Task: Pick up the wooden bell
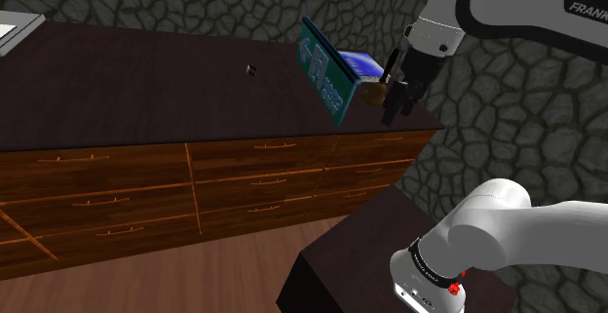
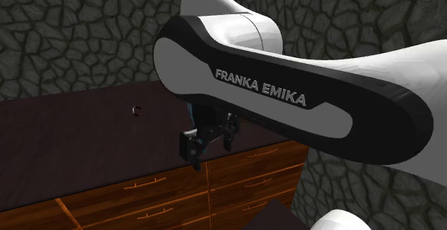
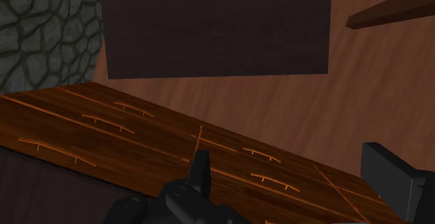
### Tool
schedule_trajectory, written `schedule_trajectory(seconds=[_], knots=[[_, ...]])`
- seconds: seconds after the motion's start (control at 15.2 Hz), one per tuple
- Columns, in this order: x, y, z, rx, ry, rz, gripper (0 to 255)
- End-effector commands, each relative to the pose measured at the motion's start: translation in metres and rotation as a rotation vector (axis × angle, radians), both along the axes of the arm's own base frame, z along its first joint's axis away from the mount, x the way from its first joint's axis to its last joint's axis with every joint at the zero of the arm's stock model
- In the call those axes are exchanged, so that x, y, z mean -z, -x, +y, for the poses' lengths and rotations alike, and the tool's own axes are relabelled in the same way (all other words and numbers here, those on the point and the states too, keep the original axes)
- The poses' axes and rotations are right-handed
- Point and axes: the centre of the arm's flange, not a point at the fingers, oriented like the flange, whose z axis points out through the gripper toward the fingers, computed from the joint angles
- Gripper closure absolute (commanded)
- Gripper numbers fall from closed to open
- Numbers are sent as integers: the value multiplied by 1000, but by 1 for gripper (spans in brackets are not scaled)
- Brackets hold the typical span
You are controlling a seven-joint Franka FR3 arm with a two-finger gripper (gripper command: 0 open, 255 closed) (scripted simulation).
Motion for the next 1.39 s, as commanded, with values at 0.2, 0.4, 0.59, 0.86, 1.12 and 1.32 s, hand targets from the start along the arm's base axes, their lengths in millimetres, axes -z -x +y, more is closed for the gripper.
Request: schedule_trajectory(seconds=[0.2,0.4,0.59,0.86,1.12,1.32], knots=[[17,-13,-25,29,17,-61,0],[32,-27,-50,58,34,-121,0],[46,-41,-76,87,51,-182,0],[63,-60,-112,125,74,-263,0],[78,-78,-149,164,97,-344,0],[87,-92,-177,193,114,-405,0]])
